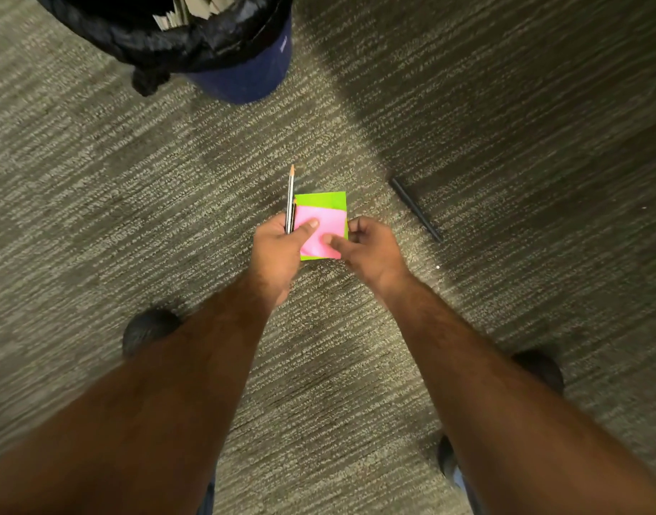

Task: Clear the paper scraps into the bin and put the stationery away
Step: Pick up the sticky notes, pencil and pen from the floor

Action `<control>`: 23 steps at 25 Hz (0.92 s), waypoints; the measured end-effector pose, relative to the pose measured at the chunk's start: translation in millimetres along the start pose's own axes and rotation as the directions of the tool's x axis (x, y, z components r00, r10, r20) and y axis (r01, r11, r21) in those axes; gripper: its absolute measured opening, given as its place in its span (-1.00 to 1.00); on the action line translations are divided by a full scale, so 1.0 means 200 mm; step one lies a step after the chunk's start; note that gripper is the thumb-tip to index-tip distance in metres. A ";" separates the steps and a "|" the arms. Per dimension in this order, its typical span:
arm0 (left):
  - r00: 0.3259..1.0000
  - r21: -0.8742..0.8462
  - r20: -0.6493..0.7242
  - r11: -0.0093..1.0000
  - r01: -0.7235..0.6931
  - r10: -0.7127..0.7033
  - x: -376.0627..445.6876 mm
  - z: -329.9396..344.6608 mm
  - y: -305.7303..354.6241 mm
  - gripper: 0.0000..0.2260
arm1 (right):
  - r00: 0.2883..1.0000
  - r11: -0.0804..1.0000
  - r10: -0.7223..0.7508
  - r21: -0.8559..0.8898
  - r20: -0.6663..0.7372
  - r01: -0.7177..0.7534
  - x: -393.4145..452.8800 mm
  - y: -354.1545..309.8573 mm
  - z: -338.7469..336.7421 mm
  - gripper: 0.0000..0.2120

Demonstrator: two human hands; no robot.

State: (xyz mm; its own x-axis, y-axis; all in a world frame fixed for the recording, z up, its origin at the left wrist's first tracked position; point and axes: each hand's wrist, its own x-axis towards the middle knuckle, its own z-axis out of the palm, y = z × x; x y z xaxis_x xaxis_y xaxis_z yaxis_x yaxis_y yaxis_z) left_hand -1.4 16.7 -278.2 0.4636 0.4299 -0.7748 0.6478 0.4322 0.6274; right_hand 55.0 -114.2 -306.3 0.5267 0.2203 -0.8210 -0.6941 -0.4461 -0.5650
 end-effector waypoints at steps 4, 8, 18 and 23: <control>0.999 -0.029 -0.040 0.999 0.028 -0.029 -0.16 -0.04 0.08 -0.85 | 0.998 0.995 -0.041 0.087 -0.044 0.045 -0.16 -0.05 0.00 -0.86; 0.998 -0.076 -0.030 0.995 0.059 -0.062 -0.29 -0.07 0.16 -0.95 | 0.992 0.991 -0.119 0.061 -0.036 0.121 -0.33 -0.19 -0.04 -0.87; 0.995 -0.004 -0.071 0.997 -0.077 0.077 -0.29 0.09 0.30 -0.92 | 0.876 0.736 -0.335 -0.677 -0.347 0.013 -0.13 -0.36 -0.36 -0.69; 0.999 0.061 -0.047 0.998 -0.019 0.022 -0.21 0.11 0.06 -0.94 | 0.923 0.537 -0.293 -0.842 -0.250 -0.057 0.06 -0.10 -0.47 -0.74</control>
State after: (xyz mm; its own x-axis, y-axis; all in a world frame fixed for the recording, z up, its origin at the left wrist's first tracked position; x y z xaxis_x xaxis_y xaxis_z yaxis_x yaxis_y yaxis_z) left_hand 0.2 -12.8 -240.1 0.4489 0.4759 -0.7563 0.6744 0.3749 0.6361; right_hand 122.0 -184.5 -296.0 0.8122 0.1175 -0.5714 0.0102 -0.9822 -0.1875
